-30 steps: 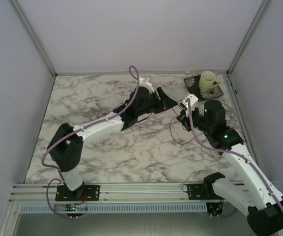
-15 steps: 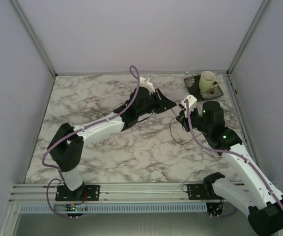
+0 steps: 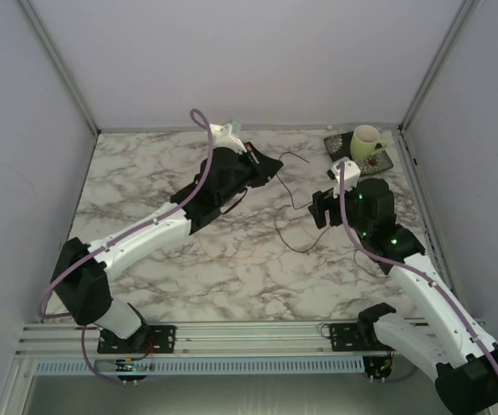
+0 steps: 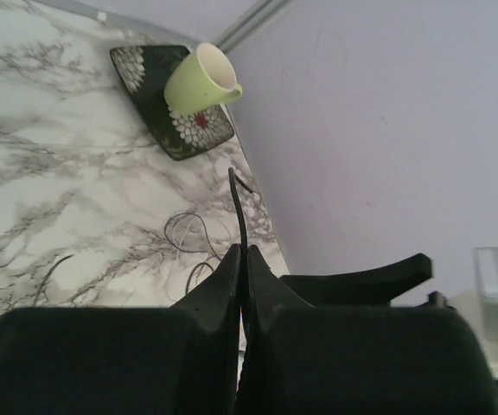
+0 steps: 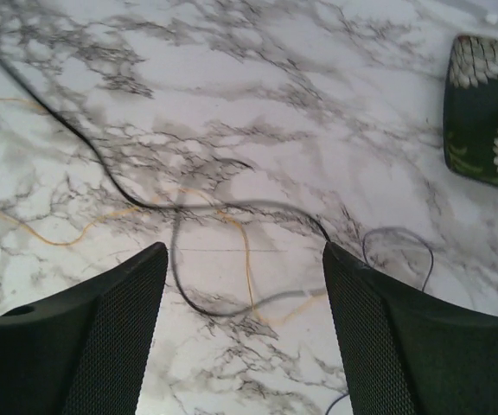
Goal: Zip-tie the wires
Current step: Straighten the cable at the center of the board.
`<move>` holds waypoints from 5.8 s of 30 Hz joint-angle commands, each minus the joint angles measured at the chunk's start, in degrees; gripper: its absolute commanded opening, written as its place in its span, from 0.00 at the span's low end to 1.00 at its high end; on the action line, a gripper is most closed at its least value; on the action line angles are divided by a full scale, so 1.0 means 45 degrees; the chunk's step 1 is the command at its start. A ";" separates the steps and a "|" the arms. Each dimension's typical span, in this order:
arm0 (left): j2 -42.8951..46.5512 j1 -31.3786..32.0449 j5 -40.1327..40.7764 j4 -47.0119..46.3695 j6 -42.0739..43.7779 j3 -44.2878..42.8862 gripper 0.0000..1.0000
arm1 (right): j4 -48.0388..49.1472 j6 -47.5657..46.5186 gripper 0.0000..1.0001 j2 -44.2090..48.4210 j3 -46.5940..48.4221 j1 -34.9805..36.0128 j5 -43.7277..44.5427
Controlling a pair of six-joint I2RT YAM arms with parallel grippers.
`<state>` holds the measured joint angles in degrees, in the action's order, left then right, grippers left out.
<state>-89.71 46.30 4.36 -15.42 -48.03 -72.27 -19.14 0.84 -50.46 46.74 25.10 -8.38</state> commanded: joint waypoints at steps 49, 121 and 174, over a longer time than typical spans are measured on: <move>0.3523 -0.0085 0.1149 0.0275 0.0083 0.0463 0.00 | 0.9218 0.3383 0.15 -0.6200 -0.3775 -0.2039 0.1626; 0.7897 -0.1051 0.4780 0.2947 0.0990 0.1733 0.00 | 0.4668 0.2738 0.58 -0.5965 -0.0288 -0.0918 0.1431; 0.8749 -0.1188 0.6508 0.4862 -0.1012 0.6406 0.00 | 0.1219 0.1844 0.00 -0.7590 0.0336 0.1140 0.3203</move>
<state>-50.59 41.19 30.70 4.93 -50.72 -45.06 -10.11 9.39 -85.32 48.64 30.59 5.65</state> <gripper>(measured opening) 0.012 0.009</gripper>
